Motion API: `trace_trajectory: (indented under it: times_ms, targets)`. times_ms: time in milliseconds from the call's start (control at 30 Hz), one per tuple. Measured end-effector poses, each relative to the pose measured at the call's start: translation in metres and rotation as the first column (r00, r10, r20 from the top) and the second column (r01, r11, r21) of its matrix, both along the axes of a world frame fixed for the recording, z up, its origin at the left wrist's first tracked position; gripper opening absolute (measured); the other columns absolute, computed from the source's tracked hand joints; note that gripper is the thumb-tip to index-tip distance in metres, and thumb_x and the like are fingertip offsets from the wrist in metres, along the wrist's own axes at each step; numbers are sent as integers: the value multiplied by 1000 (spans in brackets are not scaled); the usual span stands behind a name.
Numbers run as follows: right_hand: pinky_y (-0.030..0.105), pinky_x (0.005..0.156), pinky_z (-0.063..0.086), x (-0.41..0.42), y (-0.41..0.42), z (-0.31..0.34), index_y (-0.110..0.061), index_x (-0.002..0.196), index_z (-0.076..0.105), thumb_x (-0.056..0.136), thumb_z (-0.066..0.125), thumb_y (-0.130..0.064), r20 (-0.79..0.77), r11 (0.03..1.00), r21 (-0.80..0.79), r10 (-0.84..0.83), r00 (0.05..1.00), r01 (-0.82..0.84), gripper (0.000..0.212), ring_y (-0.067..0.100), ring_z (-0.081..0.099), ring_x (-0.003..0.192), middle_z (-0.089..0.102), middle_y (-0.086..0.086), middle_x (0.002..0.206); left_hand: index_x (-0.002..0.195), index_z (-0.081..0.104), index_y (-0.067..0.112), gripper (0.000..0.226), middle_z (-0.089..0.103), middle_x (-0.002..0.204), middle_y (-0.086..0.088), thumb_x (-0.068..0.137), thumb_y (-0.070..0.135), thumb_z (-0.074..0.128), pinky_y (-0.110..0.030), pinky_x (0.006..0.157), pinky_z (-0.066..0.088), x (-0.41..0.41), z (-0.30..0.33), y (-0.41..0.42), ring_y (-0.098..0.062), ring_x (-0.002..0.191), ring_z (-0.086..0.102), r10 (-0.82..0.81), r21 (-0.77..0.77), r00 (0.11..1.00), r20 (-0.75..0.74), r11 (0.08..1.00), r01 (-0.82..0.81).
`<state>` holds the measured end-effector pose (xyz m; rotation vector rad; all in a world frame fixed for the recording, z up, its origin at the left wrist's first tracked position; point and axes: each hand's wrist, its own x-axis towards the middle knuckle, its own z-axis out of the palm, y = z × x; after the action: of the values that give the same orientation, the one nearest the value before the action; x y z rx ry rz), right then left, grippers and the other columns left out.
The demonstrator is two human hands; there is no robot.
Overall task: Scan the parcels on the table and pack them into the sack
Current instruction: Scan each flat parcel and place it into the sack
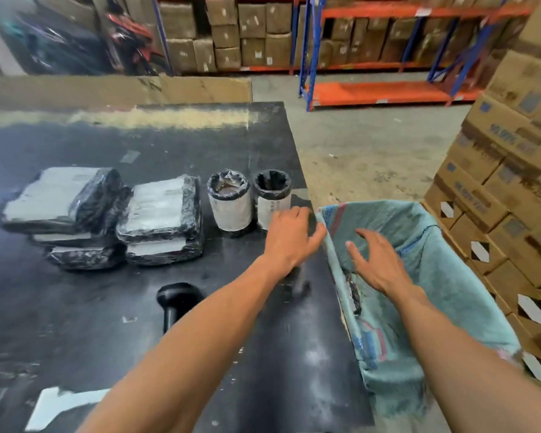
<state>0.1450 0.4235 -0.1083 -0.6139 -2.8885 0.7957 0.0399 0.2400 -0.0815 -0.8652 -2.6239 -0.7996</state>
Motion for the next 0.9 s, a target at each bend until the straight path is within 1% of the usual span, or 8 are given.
trace_trajectory:
  times_ms: [200,267,333,467,600,733,833,900]
  targets:
    - [45,105,47,-44,-76,64,-15,138,61,101,51,-49,-277,998,34,51,960,-43,51,30,59,126,64,8,135,86,70,10,32,69,81,-4,89,38,56,-40,74,47,-35,57,-112,-26,76,62,195,246,950,-242,960,-135]
    - [48,99,52,-57,-107,70,-15,129,66,93,48,-55,-371,992,60,128,920,-114,57,31,64,116,69,7,124,89,69,7,33,68,85,-8,89,37,57,-42,75,45,-52,68,-153,-30,81,61,329,251,910,-252,931,-266]
    - [40,91,55,-65,-143,75,-18,125,69,91,50,-54,-427,976,121,215,878,-180,53,26,67,107,70,2,117,103,68,3,43,66,102,-14,90,41,53,-44,83,44,-65,71,-192,-36,95,59,445,160,881,-160,892,-422]
    - [33,78,50,-69,-214,82,-29,126,67,99,61,-51,-251,908,177,415,874,-380,35,17,68,93,70,-10,101,133,50,1,68,53,132,-25,96,58,46,-47,97,40,-76,63,-251,-42,120,49,608,-231,794,-3,772,-592]
    - [43,91,54,-69,-261,73,-36,134,59,96,46,-73,81,830,122,538,839,-544,55,25,69,104,76,-6,97,143,43,3,83,50,138,-28,96,70,35,-46,101,39,-77,46,-270,-43,125,47,609,-457,793,-30,697,-553]
    - [49,97,54,-58,-291,56,-37,144,49,83,39,-90,213,849,-33,522,826,-528,82,28,68,104,71,-1,88,150,33,2,80,42,142,-33,100,65,32,-47,104,35,-79,41,-269,-45,127,40,571,-462,817,85,749,-475]
    - [46,74,66,-52,-303,49,-34,146,44,77,55,-89,264,895,-156,446,855,-418,88,27,77,76,71,5,90,154,19,0,96,27,150,-35,94,71,41,-49,107,33,-83,45,-265,-48,135,31,564,-387,774,289,808,-444]
    - [41,62,67,-47,-309,47,-33,151,39,72,68,-82,314,901,-268,416,853,-341,97,25,78,63,68,8,106,158,7,5,114,13,156,-32,84,79,50,-51,108,33,-84,47,-260,-50,138,28,549,-364,723,419,831,-421]
